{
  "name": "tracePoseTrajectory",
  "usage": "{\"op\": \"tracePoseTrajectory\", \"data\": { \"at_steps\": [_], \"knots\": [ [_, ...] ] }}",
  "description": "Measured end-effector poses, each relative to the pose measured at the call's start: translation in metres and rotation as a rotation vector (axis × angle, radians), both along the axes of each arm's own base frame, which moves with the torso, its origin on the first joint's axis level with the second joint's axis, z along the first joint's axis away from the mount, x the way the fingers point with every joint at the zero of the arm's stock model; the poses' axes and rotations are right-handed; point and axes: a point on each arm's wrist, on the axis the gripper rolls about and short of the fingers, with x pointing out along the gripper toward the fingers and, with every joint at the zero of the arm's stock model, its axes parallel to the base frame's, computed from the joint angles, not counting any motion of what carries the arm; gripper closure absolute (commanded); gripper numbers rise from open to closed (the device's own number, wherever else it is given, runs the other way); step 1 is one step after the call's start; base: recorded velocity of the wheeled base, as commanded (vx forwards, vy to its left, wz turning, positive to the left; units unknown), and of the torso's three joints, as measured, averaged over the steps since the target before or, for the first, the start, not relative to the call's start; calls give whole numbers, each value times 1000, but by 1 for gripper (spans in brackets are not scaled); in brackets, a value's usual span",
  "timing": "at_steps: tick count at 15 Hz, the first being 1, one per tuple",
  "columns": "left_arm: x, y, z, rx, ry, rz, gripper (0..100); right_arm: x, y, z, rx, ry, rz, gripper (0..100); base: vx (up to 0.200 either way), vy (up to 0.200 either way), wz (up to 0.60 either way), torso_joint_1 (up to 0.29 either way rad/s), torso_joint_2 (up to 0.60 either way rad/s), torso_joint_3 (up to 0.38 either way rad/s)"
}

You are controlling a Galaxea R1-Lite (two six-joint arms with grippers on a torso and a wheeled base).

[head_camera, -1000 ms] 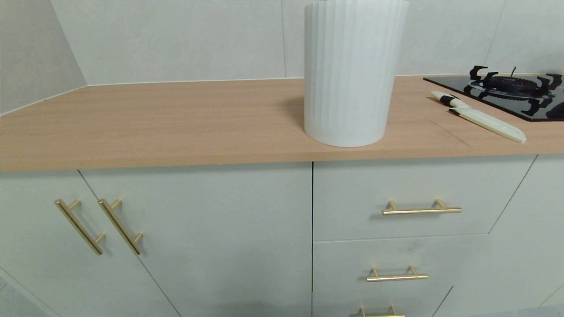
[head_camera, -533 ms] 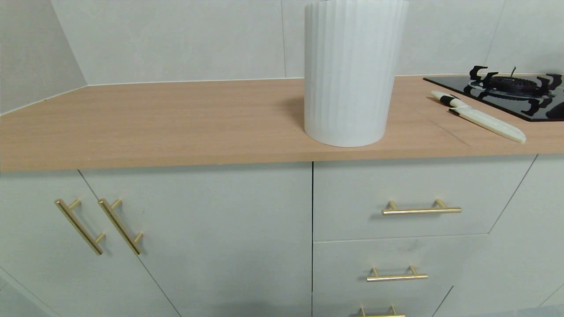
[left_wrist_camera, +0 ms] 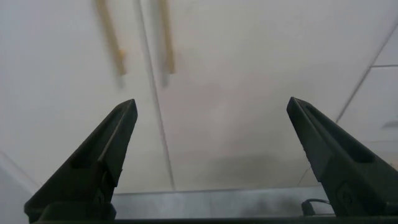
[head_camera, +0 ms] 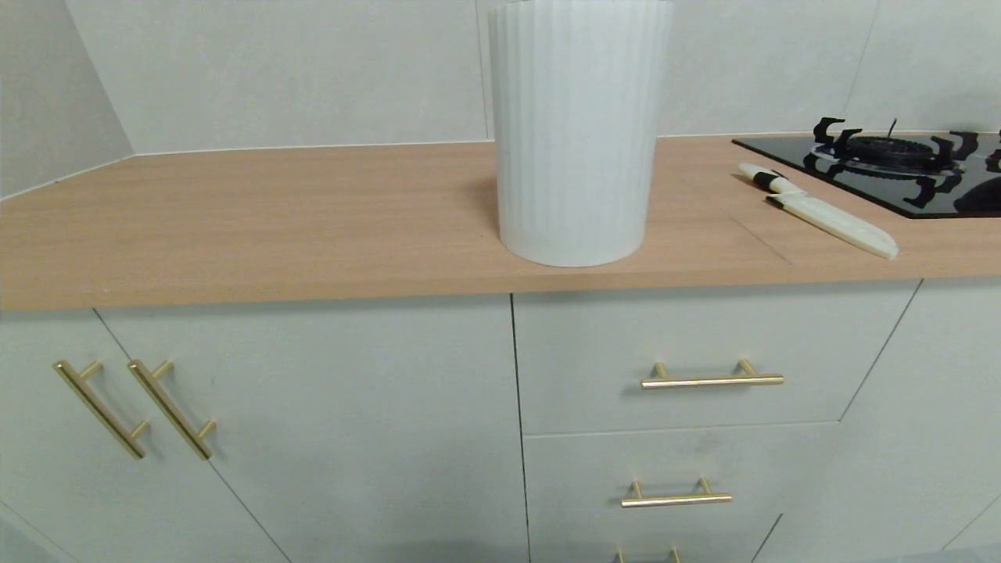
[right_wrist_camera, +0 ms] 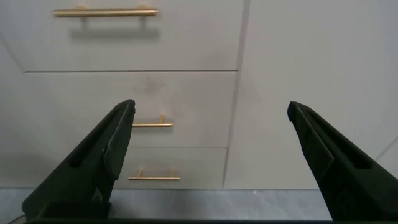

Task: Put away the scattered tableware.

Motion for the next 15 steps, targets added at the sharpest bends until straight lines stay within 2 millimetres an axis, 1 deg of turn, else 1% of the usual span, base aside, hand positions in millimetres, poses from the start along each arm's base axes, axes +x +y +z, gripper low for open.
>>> {"op": "tracePoseTrajectory", "data": {
  "at_steps": [7, 13, 15],
  "knots": [
    [0, 0, 0, 0, -1, 0, 0, 0, 0, 0, 0, 0, 0, 0, 0, 0, 0, 0, 0, 0],
    [0, 0, 0, -1, -1, 0, 0, 0, 0, 0, 0, 0, -1, 0, 200, 0, 0, -1, 6, 6],
    [0, 0, 0, -1, 0, 1, 0, 0, 0, 0, 0, 0, 0, 0, 0, 0, 0, 0, 0, 0]
  ]
}}
